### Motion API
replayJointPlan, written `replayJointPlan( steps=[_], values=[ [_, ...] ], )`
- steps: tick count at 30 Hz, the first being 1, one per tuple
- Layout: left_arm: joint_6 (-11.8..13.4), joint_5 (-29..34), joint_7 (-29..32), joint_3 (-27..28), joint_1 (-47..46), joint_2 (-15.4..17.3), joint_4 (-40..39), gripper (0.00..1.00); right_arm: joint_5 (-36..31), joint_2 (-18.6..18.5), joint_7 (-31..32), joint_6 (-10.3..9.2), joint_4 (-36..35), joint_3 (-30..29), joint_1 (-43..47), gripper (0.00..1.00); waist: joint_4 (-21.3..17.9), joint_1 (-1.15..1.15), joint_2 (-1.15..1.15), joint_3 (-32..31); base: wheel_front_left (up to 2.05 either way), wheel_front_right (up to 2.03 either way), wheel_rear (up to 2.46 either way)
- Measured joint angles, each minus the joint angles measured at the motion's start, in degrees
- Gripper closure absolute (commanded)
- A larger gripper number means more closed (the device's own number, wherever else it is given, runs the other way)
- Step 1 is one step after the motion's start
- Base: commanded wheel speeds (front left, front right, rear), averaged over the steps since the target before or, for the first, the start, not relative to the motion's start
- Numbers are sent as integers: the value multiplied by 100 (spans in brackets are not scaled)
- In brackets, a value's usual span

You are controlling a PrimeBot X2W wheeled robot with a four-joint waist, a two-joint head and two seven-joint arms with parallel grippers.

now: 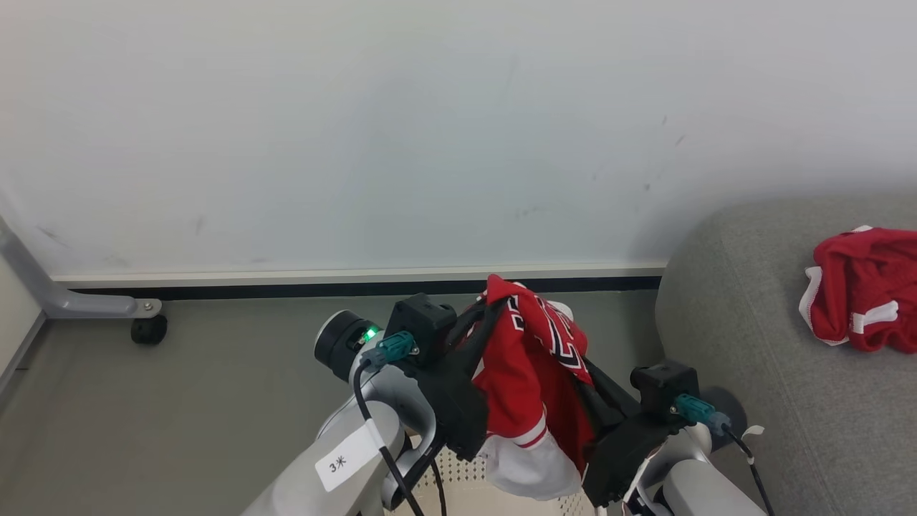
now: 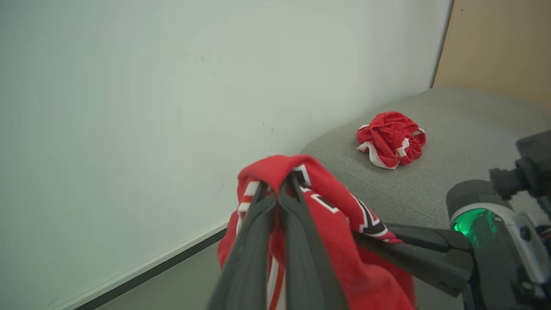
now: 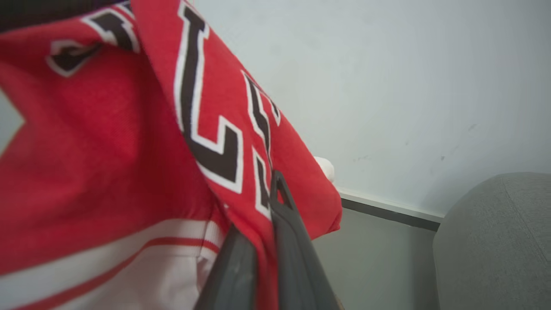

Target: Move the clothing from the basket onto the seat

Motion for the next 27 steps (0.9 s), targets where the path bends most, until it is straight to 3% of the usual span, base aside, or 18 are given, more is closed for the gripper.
replayJointPlan(
  steps=[1,10,27],
  values=[
    [13,-14,-23,23,21,16,0,0,27,0,-16,-1,0,-12,-8,100,-14,0,0,2,0,0,0],
    [104,-52,-203,113,259,112,4,0,188,-42,-152,-103,-59,-346,-44,100,-223,0,0,28,0,0,0],
    [-53,-91,-498,-140,985,174,-334,0,202,-840,-296,-455,-933,-977,121,100,-928,0,0,-3,0,0,0]
  ],
)
